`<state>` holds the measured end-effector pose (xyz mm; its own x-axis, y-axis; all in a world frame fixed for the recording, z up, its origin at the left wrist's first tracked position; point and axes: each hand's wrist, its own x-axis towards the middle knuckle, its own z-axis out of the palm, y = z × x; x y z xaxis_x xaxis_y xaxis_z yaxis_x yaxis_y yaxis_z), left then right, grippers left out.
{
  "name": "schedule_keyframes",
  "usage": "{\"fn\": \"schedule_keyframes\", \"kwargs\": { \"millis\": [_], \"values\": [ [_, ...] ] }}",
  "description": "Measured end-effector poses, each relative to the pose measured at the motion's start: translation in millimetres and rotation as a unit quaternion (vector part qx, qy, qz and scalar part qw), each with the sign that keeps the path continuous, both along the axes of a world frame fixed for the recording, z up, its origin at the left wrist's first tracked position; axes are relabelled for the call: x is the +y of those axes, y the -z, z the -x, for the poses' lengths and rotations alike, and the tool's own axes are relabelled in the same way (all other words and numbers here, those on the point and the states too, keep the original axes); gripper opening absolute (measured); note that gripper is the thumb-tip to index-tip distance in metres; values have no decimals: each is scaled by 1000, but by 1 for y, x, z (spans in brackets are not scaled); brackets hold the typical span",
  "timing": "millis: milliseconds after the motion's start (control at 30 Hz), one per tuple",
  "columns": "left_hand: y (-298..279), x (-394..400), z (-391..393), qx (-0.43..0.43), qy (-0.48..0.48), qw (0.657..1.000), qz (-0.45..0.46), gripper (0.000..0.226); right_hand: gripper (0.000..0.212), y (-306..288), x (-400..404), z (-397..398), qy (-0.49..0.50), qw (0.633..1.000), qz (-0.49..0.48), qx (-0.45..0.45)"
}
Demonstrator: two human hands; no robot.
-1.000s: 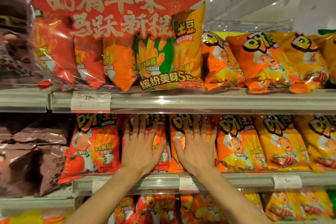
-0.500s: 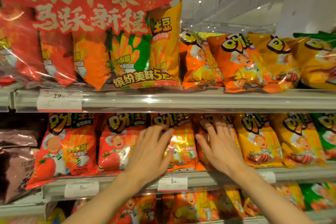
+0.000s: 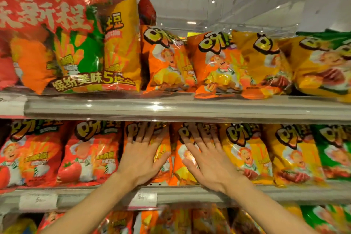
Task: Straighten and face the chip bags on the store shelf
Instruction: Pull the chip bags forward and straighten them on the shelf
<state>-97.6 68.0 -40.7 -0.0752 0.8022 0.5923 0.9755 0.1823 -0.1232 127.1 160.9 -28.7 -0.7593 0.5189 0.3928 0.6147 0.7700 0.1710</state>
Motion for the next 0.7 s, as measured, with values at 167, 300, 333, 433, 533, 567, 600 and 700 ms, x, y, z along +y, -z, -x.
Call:
{"fn": "schedule_keyframes", "kwargs": {
  "millis": [167,300,333,433,533,567,600,700],
  "values": [
    [0,0,-2,-22,4,1000,3,72,66,2,-2,5,3,1000,-9,25],
    [1,-2,-2,-37,8,999,6,73,64,5,-4,7,-3,999,-5,40],
    [1,-2,-2,-38,9,999,5,73,64,5,-4,7,-3,999,-4,39],
    [-1,-3,-3,-32,11,999,8,71,63,4,-3,7,-1,999,5,32],
    [-5,-6,-9,-30,18,999,-8,68,63,-1,-7,-1,-15,998,30,49],
    [-7,-6,-14,-37,20,999,-17,66,63,-4,-7,-7,-21,997,36,66],
    [-10,-6,-22,-42,24,999,-26,64,62,-8,-6,-16,-20,995,39,88],
    [-21,0,-54,-48,55,996,-51,58,59,-21,8,-54,32,989,-1,147]
  ]
}}
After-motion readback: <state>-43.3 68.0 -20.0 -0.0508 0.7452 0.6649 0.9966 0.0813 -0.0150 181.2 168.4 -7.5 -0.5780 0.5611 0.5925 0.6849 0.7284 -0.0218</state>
